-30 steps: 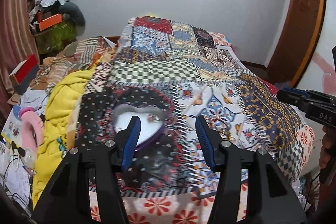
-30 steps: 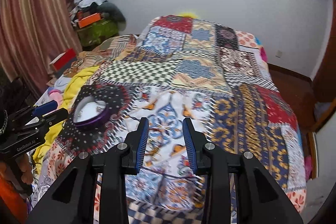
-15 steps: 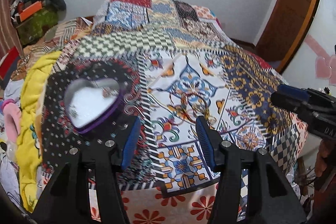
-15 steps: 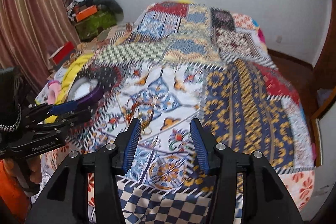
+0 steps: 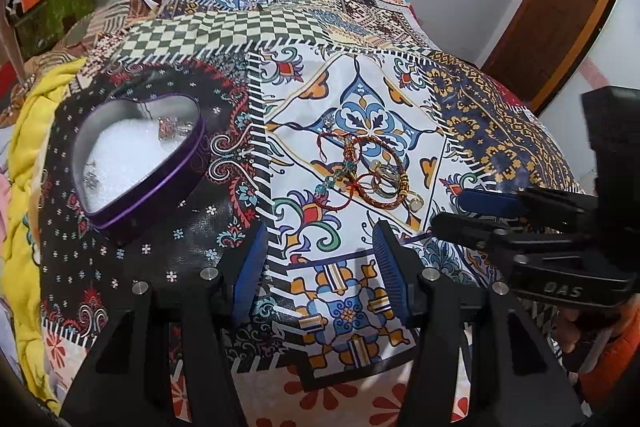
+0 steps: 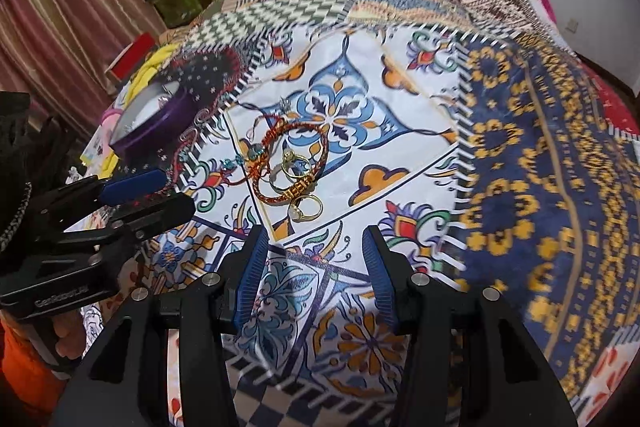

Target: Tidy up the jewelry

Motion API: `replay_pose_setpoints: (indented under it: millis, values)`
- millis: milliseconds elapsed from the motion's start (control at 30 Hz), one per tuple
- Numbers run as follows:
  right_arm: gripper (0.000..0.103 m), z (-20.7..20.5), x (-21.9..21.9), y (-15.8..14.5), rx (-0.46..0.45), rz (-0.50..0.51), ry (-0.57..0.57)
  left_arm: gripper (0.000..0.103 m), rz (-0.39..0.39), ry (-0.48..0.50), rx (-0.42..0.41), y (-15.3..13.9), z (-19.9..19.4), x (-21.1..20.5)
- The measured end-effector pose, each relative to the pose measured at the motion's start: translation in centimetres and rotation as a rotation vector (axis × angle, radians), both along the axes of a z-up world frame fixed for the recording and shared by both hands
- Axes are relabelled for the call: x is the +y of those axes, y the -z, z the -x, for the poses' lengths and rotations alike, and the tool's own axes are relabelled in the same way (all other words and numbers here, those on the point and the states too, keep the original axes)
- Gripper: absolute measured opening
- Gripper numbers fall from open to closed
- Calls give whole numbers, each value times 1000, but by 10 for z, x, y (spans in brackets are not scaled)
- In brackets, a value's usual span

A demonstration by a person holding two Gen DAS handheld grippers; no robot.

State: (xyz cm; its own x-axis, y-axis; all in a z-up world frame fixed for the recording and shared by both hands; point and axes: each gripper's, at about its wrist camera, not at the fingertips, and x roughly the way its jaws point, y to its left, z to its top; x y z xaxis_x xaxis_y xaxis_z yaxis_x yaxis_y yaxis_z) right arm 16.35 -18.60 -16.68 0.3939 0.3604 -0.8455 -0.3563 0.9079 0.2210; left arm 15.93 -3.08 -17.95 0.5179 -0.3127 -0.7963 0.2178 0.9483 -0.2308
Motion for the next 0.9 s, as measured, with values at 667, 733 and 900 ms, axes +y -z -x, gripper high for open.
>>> replay_pose_setpoints:
  millis: [667, 733, 900]
  values:
    - [11, -10, 16, 9, -44, 11, -24, 27, 3, 26, 7, 17, -37, -5]
    - [9, -10, 16, 9, -41, 5, -24, 27, 15, 35, 8, 19, -39, -5]
    - [8, -9, 13, 8, -34, -12, -17, 20, 8, 43, 12, 21, -44, -8]
